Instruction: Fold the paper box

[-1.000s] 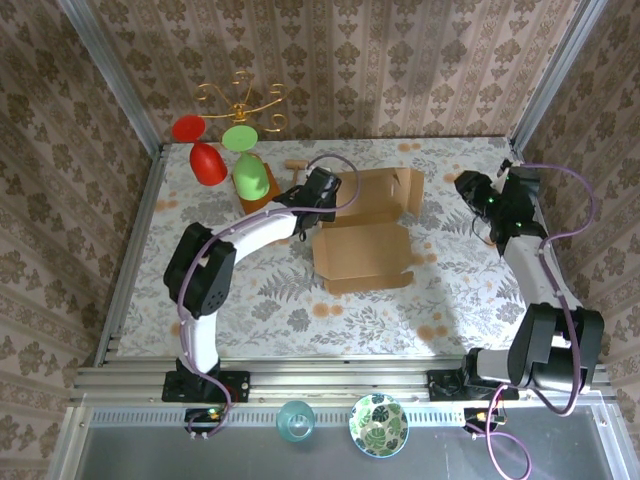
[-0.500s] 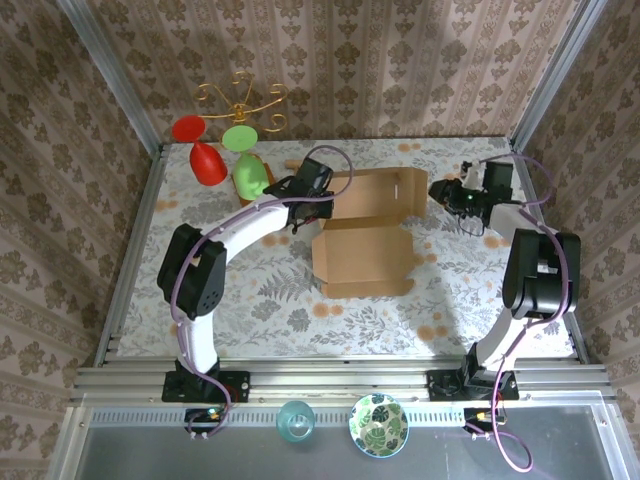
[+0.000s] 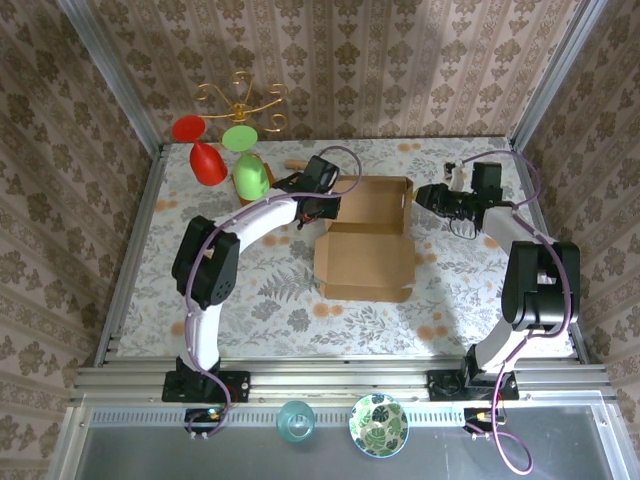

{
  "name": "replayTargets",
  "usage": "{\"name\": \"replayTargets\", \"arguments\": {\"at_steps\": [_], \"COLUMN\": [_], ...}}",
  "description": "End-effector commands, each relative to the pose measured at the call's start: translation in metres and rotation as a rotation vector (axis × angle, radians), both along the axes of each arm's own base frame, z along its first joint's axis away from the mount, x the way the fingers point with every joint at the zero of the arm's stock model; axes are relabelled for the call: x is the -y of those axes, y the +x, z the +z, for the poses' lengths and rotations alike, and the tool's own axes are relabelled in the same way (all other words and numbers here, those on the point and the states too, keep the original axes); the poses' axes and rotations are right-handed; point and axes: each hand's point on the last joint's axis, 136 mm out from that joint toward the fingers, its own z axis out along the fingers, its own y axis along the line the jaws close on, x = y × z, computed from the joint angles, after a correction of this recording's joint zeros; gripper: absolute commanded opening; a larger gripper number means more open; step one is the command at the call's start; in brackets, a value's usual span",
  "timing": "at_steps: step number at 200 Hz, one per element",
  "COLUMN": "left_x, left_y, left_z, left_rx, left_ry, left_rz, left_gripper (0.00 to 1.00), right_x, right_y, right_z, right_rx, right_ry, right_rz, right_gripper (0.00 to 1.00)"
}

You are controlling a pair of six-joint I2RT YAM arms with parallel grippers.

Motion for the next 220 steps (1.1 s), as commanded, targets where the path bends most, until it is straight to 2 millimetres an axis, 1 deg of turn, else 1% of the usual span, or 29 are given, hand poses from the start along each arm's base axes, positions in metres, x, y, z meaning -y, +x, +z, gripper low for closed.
{"name": "replayTargets", "arguments": {"at_steps": [1,48,63,92,138,166,197,210,220], "left_x": [0.003,0.007,0.005,0.003,0.004,0.005,0.006,0.007,0.007], "left_y": [0.007,0.007,0.008,0.008,0.008,0.009,0.010,0.009,0.010], "left_z": [0.007,0.002,-0.002,-0.007,-0.012,-0.013,-0.013,-0.012,-0.011], "left_rx": [0.010,0.002,-0.003,-0.013,-0.023,-0.024,-0.027,-0.026,-0.025], "left_ry": [-0.007,-0.016,-0.007,-0.001,0.005,0.002,-0.002,-0.005,-0.007], "left_rz": [-0.044,-0.085,-0.088,-0.083,-0.081,-0.080,-0.078,-0.080,-0.081], "left_gripper": [0.00,0.00,0.00,0.00,0.00,0.00,0.00,0.00,0.00], "right_x": [-0.002,-0.013,-0.015,-0.013,-0.020,-0.024,-0.030,-0.030,-0.029], "right_y": [-0.006,-0.009,-0.010,-0.015,-0.022,-0.025,-0.023,-0.023,-0.023], "right_z": [0.005,-0.009,-0.009,-0.005,-0.003,-0.004,-0.001,-0.003,-0.008], "right_rx": [0.021,-0.005,-0.005,0.011,0.010,0.005,0.007,0.003,-0.007], "right_ry": [-0.062,-0.120,-0.135,-0.158,-0.163,-0.159,-0.142,-0.152,-0.167], "right_rz": [0.021,0.059,0.064,0.051,0.070,0.084,0.103,0.105,0.103], "right_gripper": [0.29,0.29,0.28,0.28,0.27,0.27,0.27,0.28,0.29]}}
